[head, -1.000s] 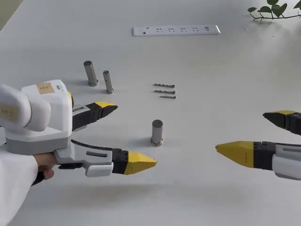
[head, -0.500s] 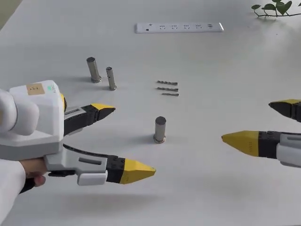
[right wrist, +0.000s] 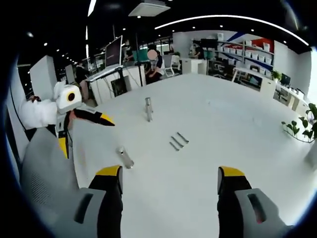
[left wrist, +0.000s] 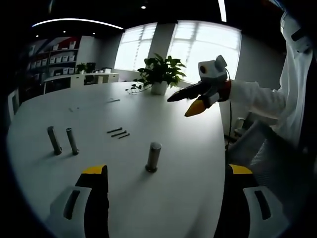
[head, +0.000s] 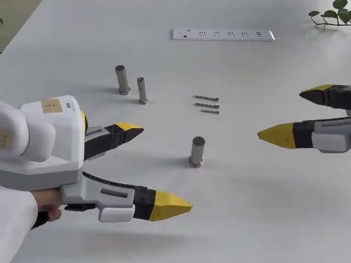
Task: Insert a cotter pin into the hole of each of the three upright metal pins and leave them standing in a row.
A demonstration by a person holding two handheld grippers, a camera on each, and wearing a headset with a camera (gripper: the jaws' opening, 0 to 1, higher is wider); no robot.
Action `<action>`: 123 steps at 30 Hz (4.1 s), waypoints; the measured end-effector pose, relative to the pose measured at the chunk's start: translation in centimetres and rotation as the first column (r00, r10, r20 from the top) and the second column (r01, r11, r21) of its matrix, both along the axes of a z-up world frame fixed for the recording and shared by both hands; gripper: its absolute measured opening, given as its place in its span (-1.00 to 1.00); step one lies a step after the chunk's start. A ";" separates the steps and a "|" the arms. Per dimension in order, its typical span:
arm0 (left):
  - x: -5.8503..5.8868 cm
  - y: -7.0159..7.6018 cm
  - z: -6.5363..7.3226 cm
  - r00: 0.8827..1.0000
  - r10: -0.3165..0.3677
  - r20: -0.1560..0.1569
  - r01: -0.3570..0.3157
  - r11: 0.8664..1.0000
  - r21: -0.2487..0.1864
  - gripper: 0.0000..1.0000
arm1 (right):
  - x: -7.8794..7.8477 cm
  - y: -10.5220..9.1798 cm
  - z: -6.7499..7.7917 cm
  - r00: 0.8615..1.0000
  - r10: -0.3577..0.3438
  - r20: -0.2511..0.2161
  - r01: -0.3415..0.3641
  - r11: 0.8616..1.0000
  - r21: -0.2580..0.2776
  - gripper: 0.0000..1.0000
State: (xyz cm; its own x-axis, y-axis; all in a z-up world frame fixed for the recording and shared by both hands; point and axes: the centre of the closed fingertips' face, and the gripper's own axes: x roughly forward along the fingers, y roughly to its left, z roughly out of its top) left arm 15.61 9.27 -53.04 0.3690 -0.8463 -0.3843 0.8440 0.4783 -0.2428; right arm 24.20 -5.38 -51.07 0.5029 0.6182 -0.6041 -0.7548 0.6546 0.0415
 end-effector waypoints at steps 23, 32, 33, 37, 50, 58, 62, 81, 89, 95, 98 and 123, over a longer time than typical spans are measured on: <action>-0.5 0.5 0.3 0.995 0.094 -0.038 -0.095 0.995 -0.012 0.98 | 6.1 5.5 -2.7 0.949 0.308 -0.069 -0.316 0.930 -0.189 -0.06; 0.4 0.5 1.5 0.990 0.139 -0.018 -0.140 0.989 -0.047 0.94 | 7.7 6.7 -5.3 0.930 0.348 -0.120 -0.367 0.897 -0.247 -0.28; 0.4 0.4 1.6 0.990 0.143 -0.018 -0.144 0.988 -0.054 0.94 | 7.8 6.9 -5.6 0.928 0.352 -0.121 -0.372 0.894 -0.251 -0.33; 0.2 0.3 1.7 0.990 0.137 -0.033 -0.139 0.988 -0.068 0.88 | 7.9 7.6 -6.3 0.918 0.373 -0.134 -0.396 0.883 -0.254 -0.59; 0.2 0.3 1.6 0.990 0.139 -0.028 -0.141 0.988 -0.068 0.88 | 8.8 7.4 -9.2 0.909 0.373 -0.187 -0.415 0.851 -0.322 -0.91; 0.0 0.0 1.3 0.992 0.125 -0.034 -0.127 0.990 -0.069 0.88 | 9.2 7.4 -9.9 0.899 0.387 -0.205 -0.436 0.834 -0.339 -0.93; -0.1 -0.2 1.3 0.992 0.118 -0.035 -0.120 0.990 -0.069 0.88 | 9.2 7.6 -10.2 0.893 0.401 -0.205 -0.450 0.820 -0.353 -0.94; -0.2 0.1 0.7 0.991 0.122 -0.052 -0.124 0.991 -0.044 0.82 | 9.4 7.8 -10.2 0.825 0.546 -0.142 -0.542 0.697 -0.469 -1.00; 0.0 0.2 1.1 0.990 0.136 -0.045 -0.138 0.989 -0.053 0.79 | 9.7 7.7 -10.4 0.836 0.527 -0.156 -0.534 0.712 -0.457 -1.00; 0.0 0.3 1.1 0.989 0.137 -0.049 -0.140 0.989 -0.050 0.78 | 9.3 7.3 -10.1 0.838 0.528 -0.139 -0.525 0.708 -0.472 -1.00; 0.1 0.5 1.3 0.988 0.142 -0.054 -0.145 0.988 -0.054 0.73 | 9.2 7.5 -9.0 0.840 0.534 -0.095 -0.516 0.732 -0.446 -1.00; 4.9 -2.1 5.3 0.971 0.133 -0.198 -0.177 0.958 -0.224 0.06 | 0.8 7.3 1.2 0.778 0.534 0.332 -0.411 0.831 -0.374 -1.00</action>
